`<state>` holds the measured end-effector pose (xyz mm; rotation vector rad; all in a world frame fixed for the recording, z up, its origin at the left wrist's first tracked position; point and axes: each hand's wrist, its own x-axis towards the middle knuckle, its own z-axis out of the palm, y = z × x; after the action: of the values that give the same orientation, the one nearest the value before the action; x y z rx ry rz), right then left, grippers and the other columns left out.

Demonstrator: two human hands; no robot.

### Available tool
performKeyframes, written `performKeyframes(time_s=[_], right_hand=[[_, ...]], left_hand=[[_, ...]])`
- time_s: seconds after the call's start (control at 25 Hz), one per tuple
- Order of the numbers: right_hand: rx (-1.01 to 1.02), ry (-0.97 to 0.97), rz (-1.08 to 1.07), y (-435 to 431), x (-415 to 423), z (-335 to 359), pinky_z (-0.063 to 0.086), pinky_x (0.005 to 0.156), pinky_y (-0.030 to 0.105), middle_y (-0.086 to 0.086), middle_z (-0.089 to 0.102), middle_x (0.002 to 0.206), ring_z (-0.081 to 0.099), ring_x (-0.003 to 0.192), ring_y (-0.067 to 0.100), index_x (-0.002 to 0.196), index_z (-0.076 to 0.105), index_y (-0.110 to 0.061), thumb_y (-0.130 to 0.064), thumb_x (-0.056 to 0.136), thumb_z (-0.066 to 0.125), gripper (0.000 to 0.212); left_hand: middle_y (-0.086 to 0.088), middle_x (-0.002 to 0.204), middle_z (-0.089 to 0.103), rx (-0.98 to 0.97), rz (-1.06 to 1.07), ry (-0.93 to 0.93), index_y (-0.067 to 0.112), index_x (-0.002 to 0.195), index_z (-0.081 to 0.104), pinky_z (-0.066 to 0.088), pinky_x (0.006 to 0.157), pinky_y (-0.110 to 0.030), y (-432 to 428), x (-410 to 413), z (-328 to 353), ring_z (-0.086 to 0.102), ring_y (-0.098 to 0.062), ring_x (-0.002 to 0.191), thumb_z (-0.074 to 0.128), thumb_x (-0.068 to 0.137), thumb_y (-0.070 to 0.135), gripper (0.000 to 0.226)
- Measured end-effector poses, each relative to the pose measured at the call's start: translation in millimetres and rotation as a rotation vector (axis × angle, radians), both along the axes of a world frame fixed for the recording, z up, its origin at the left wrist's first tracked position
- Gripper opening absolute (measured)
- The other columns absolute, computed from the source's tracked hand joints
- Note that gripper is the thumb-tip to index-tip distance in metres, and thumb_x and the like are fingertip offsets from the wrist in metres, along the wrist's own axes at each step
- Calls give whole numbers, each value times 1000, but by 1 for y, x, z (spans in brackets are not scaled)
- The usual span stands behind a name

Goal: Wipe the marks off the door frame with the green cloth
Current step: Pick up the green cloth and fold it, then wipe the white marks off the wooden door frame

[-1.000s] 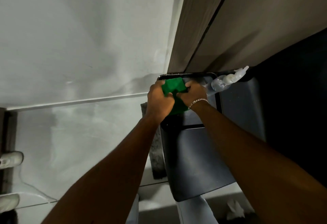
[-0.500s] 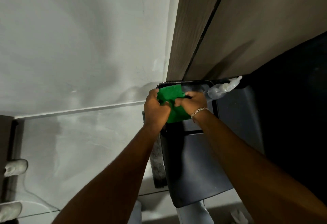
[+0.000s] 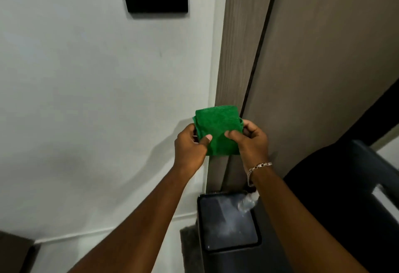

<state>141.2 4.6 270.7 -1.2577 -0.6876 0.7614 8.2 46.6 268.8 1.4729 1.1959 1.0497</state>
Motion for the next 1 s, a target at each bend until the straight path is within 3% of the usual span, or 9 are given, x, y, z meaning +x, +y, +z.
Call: performKeyframes(time_s=[0.08,0.16,0.32,0.4,0.48,0.64,0.8,0.88,1.0], right_hand=[[142,-30,-60,4,3,52,60,65,22,-1,73,89,72,77,7,92,67,-18,8,79,71,29],[271,-87,-102,8,7,97,60,68,21,0,73,93,72,81,8,97,66,-17,2,81,73,25],[343,-246,-203,19,19,153,56,65,19,4,71,96,68,81,8,104,65,-14,-6,84,72,23],[278,-373,-348,25,19,165,52,76,27,6,66,110,63,94,12,113,63,-14,-12,84,73,31],[253,-629,-569,31,19,168,46,92,31,9,55,128,54,114,20,124,58,-15,-14,83,72,44],[397,-1167,-577,46,16,151,38,112,43,17,50,146,45,137,32,133,56,-10,-17,93,52,41],[216,-1339,-537,70,4,142,9,122,47,12,19,162,10,152,27,153,18,-17,-42,103,18,56],[139,-1322,-581,84,0,150,7,123,48,9,9,165,7,153,29,155,11,-21,-47,102,15,60],[175,-1405,-653,96,6,138,3,125,50,10,7,166,5,154,32,156,11,-16,-56,97,29,73]], left_hand=[[12,86,65,179,5,-5,11,112,67,47,60,0,6,9,53,63,9,74,68,85,11,27],[16,85,64,320,14,-15,12,111,68,47,60,0,11,16,96,62,15,73,68,85,13,26],[2,93,72,500,45,1,12,105,70,59,71,-22,18,32,157,64,-5,77,68,83,15,22],[-5,94,74,528,64,16,10,103,71,60,76,-37,19,41,172,67,-17,81,69,83,15,21],[-8,93,73,529,96,40,9,101,69,60,75,-41,21,48,174,68,-20,82,69,83,15,19],[-5,83,70,592,127,25,11,91,64,56,64,-26,21,50,174,65,-15,71,69,82,8,11],[7,81,62,601,121,3,19,100,57,47,59,-2,22,42,197,63,-11,72,60,84,-1,26],[2,82,62,704,176,-7,12,104,60,48,61,-4,24,32,219,63,-13,76,54,83,-4,28],[-11,93,66,1024,217,-80,3,104,64,52,75,-19,38,15,269,64,-19,88,48,75,-7,34]])
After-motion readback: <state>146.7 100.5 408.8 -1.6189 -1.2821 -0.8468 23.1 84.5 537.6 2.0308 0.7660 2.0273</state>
